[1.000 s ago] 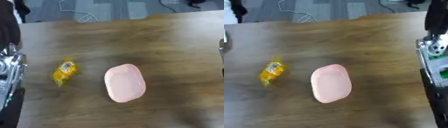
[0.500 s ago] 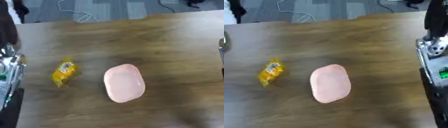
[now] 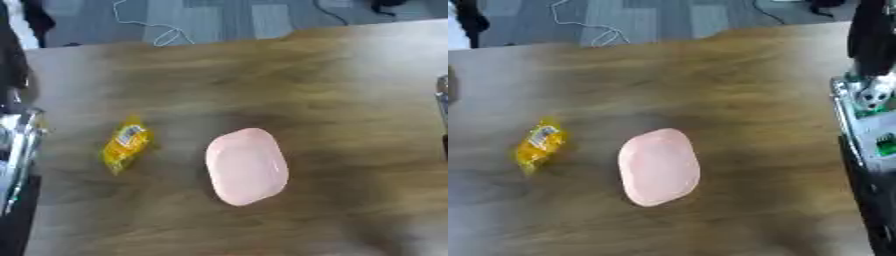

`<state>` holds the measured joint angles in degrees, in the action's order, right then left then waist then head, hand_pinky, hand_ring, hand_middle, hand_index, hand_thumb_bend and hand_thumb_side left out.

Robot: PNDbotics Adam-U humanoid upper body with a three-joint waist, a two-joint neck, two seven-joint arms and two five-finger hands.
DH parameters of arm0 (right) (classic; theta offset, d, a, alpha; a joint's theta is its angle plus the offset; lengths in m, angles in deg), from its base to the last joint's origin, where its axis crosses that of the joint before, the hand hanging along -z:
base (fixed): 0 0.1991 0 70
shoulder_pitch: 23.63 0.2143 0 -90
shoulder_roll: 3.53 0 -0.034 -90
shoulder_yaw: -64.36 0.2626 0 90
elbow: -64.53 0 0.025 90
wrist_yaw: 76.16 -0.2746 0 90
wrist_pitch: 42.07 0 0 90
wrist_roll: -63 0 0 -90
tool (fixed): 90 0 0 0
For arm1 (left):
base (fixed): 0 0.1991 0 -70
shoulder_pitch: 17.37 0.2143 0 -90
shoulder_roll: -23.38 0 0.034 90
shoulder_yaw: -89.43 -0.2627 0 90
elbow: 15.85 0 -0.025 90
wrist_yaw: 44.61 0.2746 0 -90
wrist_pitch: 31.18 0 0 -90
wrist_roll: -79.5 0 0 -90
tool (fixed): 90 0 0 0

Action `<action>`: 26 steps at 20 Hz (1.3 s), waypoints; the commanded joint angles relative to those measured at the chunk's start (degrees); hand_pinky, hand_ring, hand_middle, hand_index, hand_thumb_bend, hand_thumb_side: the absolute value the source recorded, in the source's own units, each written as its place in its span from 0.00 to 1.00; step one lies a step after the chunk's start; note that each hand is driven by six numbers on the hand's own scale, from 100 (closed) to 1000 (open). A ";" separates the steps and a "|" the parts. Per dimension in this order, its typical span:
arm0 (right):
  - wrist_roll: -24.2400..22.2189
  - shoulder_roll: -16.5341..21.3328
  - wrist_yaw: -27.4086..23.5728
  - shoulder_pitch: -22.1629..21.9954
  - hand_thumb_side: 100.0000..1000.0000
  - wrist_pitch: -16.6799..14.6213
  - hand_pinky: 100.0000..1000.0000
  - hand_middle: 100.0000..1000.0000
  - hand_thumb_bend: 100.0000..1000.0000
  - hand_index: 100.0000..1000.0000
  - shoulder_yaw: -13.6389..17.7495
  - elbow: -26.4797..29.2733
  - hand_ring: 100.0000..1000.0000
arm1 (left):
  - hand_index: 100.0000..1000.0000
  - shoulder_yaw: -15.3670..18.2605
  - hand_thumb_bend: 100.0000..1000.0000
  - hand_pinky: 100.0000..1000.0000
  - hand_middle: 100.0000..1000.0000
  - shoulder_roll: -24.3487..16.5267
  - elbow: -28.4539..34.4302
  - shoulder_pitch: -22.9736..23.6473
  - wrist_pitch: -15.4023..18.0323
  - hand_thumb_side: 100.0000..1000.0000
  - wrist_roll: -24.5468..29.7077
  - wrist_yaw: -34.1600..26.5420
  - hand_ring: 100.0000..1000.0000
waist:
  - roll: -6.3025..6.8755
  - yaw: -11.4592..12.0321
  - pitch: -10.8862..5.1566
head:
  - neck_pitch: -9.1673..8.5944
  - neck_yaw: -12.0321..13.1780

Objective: Pick up objects on the table and place them in the box.

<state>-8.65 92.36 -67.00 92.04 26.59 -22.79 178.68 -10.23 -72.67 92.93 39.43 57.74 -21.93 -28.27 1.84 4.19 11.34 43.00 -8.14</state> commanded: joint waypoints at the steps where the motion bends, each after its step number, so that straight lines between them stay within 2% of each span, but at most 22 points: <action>1: -0.15 1.82 0.45 0.09 0.98 0.93 0.62 0.80 0.00 0.82 0.25 0.44 0.77 | 0.92 -2.88 0.96 0.71 0.86 -8.21 -1.99 -2.69 -9.59 0.57 9.19 6.53 0.79 | 0.39 -0.20 -0.81 | -0.88 -0.32; 2: -0.19 1.87 0.53 0.07 0.97 1.12 0.62 0.80 0.00 0.82 0.25 0.44 0.76 | 0.92 -3.50 1.00 0.69 0.85 -9.38 -2.36 -3.37 -11.17 0.55 11.30 7.54 0.79 | 0.48 -0.21 -0.82 | -0.89 -0.30; 4: -0.26 2.01 0.68 -0.09 0.97 1.51 0.61 0.80 0.00 0.82 0.24 0.44 0.76 | 0.91 -5.06 1.00 0.68 0.85 -11.57 -3.55 -4.71 -13.58 0.54 14.86 8.97 0.78 | 0.80 -0.19 -0.92 | -0.85 -0.26; 7: -0.46 2.22 0.81 -0.24 0.96 1.96 0.61 0.80 0.00 0.82 0.11 0.44 0.76 | 0.90 -7.48 1.00 0.64 0.84 -13.01 -5.21 -6.27 -15.45 0.51 18.98 10.21 0.77 | 1.27 -0.10 -0.99 | -0.65 -0.36; 14: -0.65 2.33 0.89 -0.51 0.95 2.46 0.61 0.79 0.00 0.82 0.17 0.44 0.76 | 0.90 -11.90 1.00 0.64 0.84 -13.47 -9.42 -6.76 -15.13 0.55 26.62 10.66 0.77 | 2.04 -0.20 -0.95 | -0.78 -0.57; 19: -0.71 2.48 0.91 -0.78 0.94 2.74 0.60 0.79 0.00 0.81 0.27 0.44 0.75 | 0.91 -14.31 1.00 0.63 0.84 -14.17 -12.78 -6.95 -15.70 0.49 30.99 9.13 0.76 | 2.44 0.05 -1.05 | -0.79 -0.64; 23: -0.73 2.95 0.96 -1.20 0.94 2.91 0.60 0.79 0.00 0.81 0.38 0.44 0.75 | 0.90 -16.54 1.00 0.62 0.84 -15.50 -15.28 -6.84 -17.02 0.48 32.50 6.07 0.76 | 2.86 0.37 -1.32 | -0.70 -0.89; 26: -0.67 3.10 0.98 -1.49 0.93 3.02 0.60 0.79 0.00 0.81 0.51 0.44 0.75 | 0.90 -16.92 1.00 0.62 0.84 -16.20 -16.02 -6.40 -17.25 0.48 32.59 4.84 0.76 | 3.05 0.70 -1.44 | -0.79 -0.86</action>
<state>-9.28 94.07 -66.12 90.26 29.43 -22.77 178.68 -27.29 -86.88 76.82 33.59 40.58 10.45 -22.58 4.99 4.79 11.05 42.98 -8.58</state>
